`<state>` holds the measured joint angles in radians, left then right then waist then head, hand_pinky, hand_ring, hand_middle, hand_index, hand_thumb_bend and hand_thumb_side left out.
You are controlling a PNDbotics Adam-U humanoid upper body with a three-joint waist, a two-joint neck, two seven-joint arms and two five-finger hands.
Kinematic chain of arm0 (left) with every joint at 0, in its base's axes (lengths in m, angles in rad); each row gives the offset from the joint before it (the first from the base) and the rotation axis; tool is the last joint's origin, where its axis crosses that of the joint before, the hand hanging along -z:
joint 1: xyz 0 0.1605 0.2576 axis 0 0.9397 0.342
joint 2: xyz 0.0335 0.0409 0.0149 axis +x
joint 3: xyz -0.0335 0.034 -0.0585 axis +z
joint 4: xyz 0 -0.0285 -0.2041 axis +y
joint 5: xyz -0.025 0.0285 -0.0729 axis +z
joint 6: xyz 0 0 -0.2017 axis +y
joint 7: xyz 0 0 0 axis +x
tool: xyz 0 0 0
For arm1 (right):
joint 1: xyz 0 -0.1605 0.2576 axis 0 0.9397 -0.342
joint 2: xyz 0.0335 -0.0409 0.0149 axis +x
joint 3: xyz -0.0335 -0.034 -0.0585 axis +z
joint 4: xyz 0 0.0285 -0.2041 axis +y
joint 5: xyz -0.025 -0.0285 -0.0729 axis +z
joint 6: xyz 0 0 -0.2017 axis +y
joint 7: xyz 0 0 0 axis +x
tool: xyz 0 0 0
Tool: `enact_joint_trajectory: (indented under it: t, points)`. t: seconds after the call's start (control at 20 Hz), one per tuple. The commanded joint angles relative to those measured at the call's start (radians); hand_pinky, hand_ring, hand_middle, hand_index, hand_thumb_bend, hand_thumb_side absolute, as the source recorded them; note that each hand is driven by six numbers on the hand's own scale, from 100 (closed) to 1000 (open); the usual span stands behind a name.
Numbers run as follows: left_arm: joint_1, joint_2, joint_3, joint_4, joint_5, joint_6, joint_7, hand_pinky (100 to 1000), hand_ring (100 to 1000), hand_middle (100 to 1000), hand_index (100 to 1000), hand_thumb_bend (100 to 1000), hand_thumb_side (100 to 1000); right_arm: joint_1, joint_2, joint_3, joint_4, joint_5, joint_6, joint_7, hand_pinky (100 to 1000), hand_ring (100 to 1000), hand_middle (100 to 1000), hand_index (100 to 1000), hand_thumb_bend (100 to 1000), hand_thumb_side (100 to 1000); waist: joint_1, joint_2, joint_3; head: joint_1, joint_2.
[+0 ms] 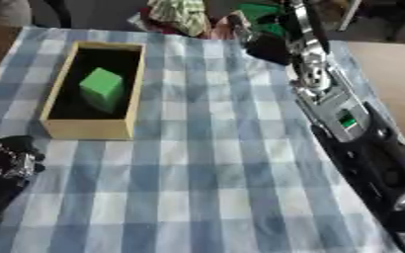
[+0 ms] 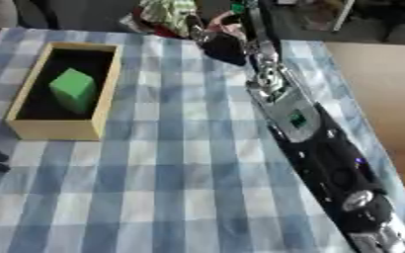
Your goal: Pick up objects on the table and place them in the box.
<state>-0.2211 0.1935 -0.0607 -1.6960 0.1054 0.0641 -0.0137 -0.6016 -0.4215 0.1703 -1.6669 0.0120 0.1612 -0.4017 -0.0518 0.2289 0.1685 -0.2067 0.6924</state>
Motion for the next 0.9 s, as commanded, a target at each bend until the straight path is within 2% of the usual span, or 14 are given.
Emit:
enact_joint_trajectory:
  t: [0.05,0.35,0.9]
  points:
    - [-0.006,0.015,0.01,-0.016,0.0,0.0,0.007,547,574,492,658,100,245,0.041,-0.031,-0.042,-0.077,-0.034,-0.017,-0.055,668,894,716,879,334,100,0.006,-0.01,-0.007,0.007,0.003]
    - [-0.002,0.016,0.013,-0.016,0.003,0.0,0.01,547,574,492,659,100,231,0.163,-0.02,-0.09,-0.111,-0.054,-0.046,-0.129,661,888,705,878,325,100,0.013,-0.008,-0.031,0.011,0.008]
    - [0.001,0.014,0.014,-0.015,0.006,-0.002,0.009,548,574,492,658,100,211,0.259,0.012,-0.139,-0.12,-0.044,-0.082,-0.2,656,876,685,877,319,100,0.023,-0.006,-0.05,0.009,0.009]
